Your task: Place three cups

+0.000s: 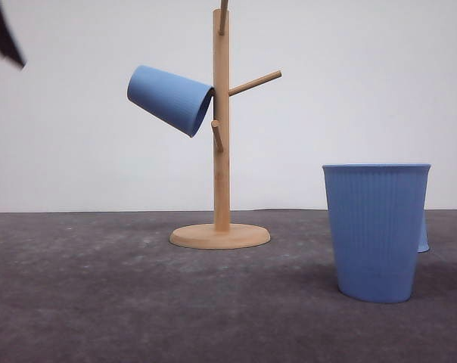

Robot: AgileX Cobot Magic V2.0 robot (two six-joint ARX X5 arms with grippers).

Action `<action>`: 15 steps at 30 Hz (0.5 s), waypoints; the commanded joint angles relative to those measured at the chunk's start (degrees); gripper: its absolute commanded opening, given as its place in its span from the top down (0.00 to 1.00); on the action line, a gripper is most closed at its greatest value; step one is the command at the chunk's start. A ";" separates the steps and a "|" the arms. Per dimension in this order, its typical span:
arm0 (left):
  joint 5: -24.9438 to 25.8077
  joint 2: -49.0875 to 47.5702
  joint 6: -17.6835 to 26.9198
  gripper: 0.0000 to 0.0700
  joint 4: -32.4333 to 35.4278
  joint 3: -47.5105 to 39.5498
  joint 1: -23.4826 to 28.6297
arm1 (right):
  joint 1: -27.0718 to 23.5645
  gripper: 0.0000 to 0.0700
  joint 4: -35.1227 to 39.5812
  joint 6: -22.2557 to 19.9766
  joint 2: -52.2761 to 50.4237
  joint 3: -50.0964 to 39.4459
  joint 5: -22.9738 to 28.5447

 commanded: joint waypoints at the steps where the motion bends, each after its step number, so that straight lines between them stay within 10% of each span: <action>1: -0.19 -1.16 0.49 0.39 1.95 -1.62 -0.15 | 0.24 0.36 0.50 4.67 0.98 0.92 0.11; 7: -0.13 -2.33 -0.42 0.38 2.57 -4.18 -0.17 | 0.03 0.36 -1.85 16.97 8.76 3.48 0.66; 15: -0.13 -2.31 -1.94 0.38 2.46 -4.18 -0.17 | -0.24 0.17 -6.09 16.94 28.85 15.72 1.96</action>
